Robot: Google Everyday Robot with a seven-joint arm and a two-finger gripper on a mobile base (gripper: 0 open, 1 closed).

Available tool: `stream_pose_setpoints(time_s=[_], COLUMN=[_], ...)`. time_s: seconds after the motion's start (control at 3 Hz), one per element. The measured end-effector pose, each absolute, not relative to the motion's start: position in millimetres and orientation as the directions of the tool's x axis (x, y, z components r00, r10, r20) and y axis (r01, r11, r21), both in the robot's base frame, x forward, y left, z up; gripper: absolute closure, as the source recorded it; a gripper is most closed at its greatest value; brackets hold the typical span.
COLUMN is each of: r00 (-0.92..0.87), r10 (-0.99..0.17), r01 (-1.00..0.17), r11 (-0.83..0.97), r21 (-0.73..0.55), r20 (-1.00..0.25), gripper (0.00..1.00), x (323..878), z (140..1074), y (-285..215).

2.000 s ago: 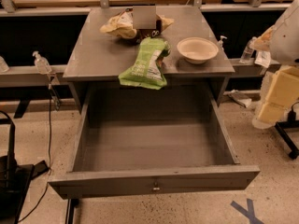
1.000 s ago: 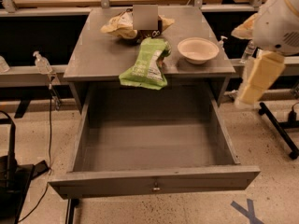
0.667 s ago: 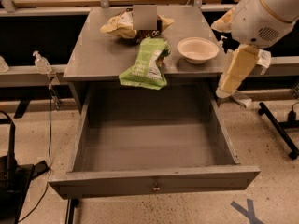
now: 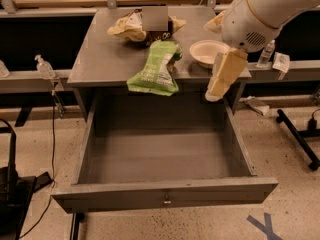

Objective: Place green rice chip bag into top drawer

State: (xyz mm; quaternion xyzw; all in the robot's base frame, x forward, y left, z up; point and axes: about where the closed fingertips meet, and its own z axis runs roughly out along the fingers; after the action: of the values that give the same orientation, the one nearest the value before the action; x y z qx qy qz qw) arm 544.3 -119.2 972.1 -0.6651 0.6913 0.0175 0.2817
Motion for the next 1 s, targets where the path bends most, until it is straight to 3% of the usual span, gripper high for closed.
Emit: stream_pose_setpoints(time_s=[0.33, 1.0], r00=[0.082, 0.463], r10=[-0.915, -0.877], r01=[-0.927, -0.824], r11=[0.076, -0.373], r21=[-0.368, -0.426], r20=[-0.395, -0.128], gripper=[0.00, 0.00], x=[554, 614], z=[962, 891], y=[-117, -98])
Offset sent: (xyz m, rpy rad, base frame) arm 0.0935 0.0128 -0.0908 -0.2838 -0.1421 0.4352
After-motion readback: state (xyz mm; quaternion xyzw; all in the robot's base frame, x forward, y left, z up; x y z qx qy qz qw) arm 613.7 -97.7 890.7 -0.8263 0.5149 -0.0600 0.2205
